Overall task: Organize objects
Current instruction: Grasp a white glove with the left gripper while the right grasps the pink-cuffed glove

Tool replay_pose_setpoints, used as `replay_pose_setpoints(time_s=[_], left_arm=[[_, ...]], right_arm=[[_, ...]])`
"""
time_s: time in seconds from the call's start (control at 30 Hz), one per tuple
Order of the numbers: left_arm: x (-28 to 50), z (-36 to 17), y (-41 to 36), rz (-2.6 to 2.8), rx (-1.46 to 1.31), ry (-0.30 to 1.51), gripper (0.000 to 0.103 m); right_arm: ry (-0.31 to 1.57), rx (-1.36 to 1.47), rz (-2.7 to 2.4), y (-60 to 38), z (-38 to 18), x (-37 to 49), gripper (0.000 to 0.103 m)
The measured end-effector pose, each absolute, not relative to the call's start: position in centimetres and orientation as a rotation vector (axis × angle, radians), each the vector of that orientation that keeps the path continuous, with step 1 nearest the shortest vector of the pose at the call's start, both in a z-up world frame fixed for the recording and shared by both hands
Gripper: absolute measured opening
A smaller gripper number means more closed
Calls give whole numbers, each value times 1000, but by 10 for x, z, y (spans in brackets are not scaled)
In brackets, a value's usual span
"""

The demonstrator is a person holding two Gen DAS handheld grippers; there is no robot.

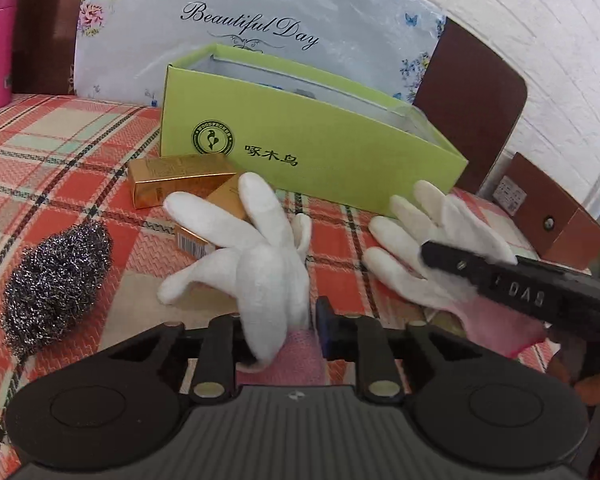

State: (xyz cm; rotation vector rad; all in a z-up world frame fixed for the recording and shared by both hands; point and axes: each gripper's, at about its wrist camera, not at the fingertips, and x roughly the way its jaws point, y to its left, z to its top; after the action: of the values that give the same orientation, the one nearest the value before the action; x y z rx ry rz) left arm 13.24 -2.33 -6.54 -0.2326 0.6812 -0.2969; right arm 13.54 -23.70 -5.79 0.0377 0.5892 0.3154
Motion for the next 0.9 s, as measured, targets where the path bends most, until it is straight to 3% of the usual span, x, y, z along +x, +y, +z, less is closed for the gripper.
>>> replay_pose_setpoints(time_s=[0.03, 0.17, 0.3, 0.37, 0.4, 0.43, 0.47, 0.5, 0.9], left_arm=[[132, -65, -23, -297, -236, 680, 31], [132, -62, -25, -310, -256, 682, 52], [128, -62, -25, -336, -211, 666, 44], [130, -65, -26, -330, -202, 665, 42], [131, -65, -27, -328, -204, 660, 42], [132, -65, -27, -330, -196, 657, 33], [133, -64, -28, -337, -181, 657, 10], [133, -63, -29, -348, -174, 658, 9], [131, -8, -13, -380, -352, 468, 8]], right_arm=[[583, 12, 316, -234, -58, 132, 63], [557, -56, 326, -222, -57, 124, 65], [587, -52, 326, -221, -65, 130, 64], [606, -44, 319, -222, -70, 134, 54], [600, -36, 316, -224, -71, 135, 39], [590, -30, 316, -225, -71, 135, 28], [579, -20, 317, -226, -69, 134, 22], [563, -11, 314, -228, -67, 133, 14], [339, 151, 295, -255, -34, 115, 11]])
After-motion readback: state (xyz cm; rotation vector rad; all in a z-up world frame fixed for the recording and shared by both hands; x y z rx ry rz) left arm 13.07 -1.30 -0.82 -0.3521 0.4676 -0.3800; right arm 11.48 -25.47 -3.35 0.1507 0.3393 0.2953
